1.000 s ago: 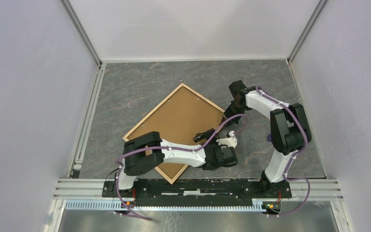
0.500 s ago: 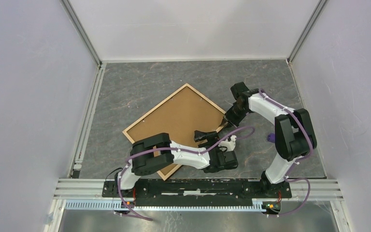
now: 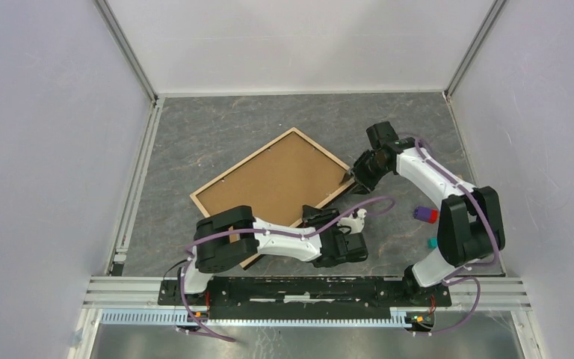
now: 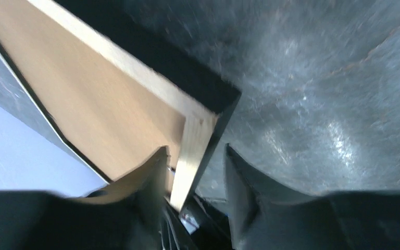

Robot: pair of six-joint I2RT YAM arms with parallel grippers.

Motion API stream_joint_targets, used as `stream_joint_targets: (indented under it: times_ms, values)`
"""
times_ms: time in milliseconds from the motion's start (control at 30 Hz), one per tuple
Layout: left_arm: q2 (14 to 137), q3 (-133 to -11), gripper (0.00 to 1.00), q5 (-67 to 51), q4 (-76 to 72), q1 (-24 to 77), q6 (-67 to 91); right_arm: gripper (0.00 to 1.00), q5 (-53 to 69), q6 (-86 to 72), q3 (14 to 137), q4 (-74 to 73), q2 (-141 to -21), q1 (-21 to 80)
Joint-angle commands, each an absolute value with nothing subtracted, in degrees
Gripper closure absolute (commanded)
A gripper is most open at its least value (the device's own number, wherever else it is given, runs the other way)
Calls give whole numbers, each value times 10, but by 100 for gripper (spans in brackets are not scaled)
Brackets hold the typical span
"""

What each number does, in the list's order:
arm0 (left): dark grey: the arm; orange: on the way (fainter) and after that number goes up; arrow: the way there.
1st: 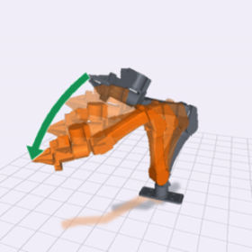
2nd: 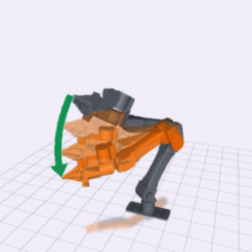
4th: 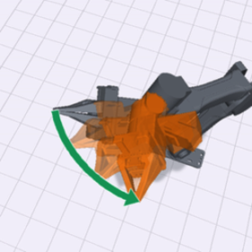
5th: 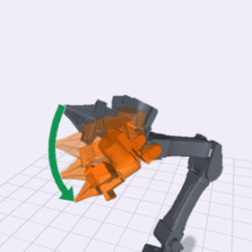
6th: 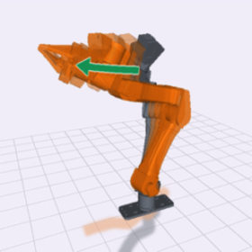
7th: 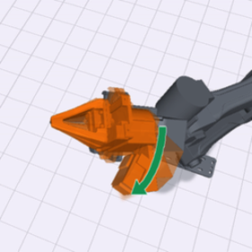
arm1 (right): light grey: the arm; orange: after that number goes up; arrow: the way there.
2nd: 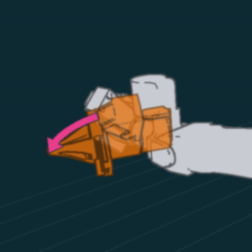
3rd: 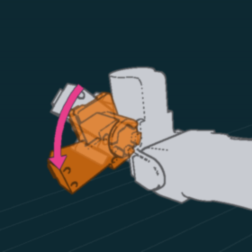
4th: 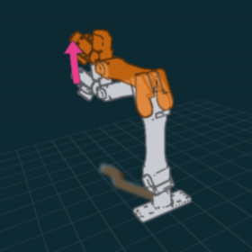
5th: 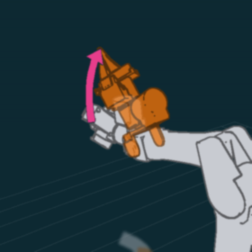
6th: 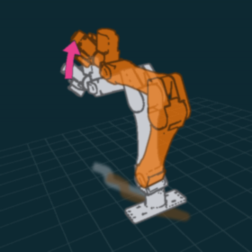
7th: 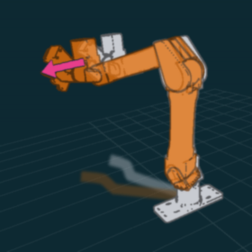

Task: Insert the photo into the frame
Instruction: Turn over the photo frame at the center of the board.

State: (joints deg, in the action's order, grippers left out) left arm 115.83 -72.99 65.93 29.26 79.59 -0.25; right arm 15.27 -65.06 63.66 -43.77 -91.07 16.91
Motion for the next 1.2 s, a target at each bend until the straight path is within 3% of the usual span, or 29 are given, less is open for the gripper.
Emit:
stream_joint_targets:
  times_ms: [0, 67, 167, 267, 367, 800, 967, 1167]
  values:
    - [1095, -781, 73, 729, 363, 800, -10, 42, 47, -546, 703, -395, -856, 149]
    - [1091, -791, 77, 726, 384, 799, -5, 30, 10, -462, 736, -369, -827, 149]
    - [1080, -808, 81, 722, 410, 800, -5, 20, -55, -321, 779, -363, -776, 146]
    - [1064, -839, 97, 706, 436, 799, -11, 10, -150, -228, 801, -372, -717, 142]
    - [1045, -882, 98, 676, 457, 798, -26, 2, -178, -165, 783, -342, -649, 138]
    - [1024, -1219, 98, 466, 621, 726, -6, 2, -287, -131, 806, -361, -533, 139]
    - [1007, -1278, 98, 305, 643, 642, 54, 2, -295, -130, 788, -339, -503, 139]
    - [992, -1277, 98, 24, 627, 489, 140, 2, -299, -132, 757, -327, -489, 138]
